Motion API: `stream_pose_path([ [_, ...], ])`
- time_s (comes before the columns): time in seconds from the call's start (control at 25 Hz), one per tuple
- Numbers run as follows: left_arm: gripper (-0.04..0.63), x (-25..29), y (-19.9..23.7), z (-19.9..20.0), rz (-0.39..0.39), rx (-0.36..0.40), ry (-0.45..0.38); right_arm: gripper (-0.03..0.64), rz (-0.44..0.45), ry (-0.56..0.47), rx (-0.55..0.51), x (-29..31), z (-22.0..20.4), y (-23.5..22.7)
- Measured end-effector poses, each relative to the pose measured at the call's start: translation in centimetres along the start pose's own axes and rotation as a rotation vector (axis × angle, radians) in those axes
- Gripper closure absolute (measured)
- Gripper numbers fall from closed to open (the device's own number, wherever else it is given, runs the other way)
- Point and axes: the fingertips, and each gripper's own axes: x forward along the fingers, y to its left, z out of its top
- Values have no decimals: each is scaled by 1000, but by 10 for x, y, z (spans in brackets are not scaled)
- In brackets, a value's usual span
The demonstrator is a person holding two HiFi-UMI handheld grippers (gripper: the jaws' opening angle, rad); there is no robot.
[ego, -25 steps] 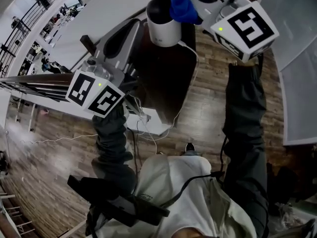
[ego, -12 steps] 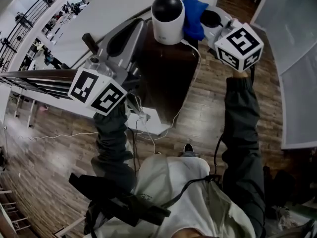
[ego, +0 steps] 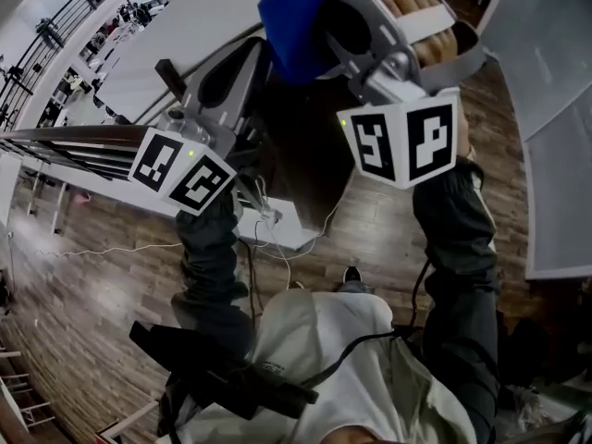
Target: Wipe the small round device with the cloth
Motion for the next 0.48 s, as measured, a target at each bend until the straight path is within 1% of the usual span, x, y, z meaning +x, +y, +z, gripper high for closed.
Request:
stream_pose_path([
  [0.04, 605, -2, 0, 0, -1, 1, 0, 598, -6, 4, -35, -5, 4, 9],
  [0.12, 606, -4, -1, 2, -2, 4, -3, 598, 6, -2, -48, -15, 11, 25],
  [0.2, 606, -6, 0, 3, 1, 8, -8, 598, 42, -7, -64, -23, 15, 43],
  [0.28, 606, -6, 0, 2, 2, 7, -11, 598, 101, -2, -75, -28, 18, 62],
  [0.4, 606, -7, 1, 3, -3, 3, -11, 598, 206, 4, -40, -32, 21, 85],
  [0.48, 605, -6, 1, 4, -9, 1, -9, 598, 223, -2, -15, -34, 24, 85],
])
